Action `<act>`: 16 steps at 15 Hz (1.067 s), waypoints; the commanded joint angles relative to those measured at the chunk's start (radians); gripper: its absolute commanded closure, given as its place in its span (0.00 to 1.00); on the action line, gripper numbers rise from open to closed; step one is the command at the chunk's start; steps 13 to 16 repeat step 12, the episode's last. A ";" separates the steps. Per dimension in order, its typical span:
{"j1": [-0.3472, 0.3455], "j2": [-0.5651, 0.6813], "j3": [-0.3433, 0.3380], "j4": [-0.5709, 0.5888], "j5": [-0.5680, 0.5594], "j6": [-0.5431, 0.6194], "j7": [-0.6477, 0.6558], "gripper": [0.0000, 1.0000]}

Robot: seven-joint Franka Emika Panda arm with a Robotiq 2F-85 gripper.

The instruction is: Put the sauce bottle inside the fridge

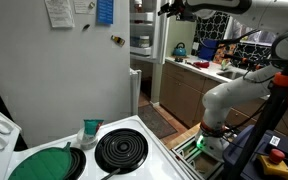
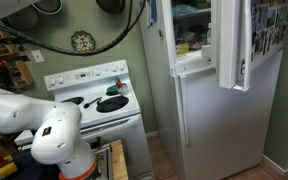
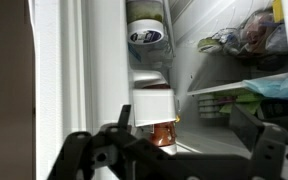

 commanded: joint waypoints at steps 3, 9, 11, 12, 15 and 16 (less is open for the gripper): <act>0.075 -0.110 -0.053 -0.075 -0.053 -0.040 -0.105 0.00; 0.098 -0.105 -0.063 -0.064 -0.047 -0.027 -0.106 0.00; 0.099 -0.114 -0.063 -0.069 -0.047 -0.030 -0.106 0.00; 0.099 -0.114 -0.063 -0.069 -0.047 -0.030 -0.106 0.00; 0.099 -0.114 -0.063 -0.069 -0.047 -0.030 -0.106 0.00; 0.099 -0.114 -0.063 -0.069 -0.047 -0.030 -0.106 0.00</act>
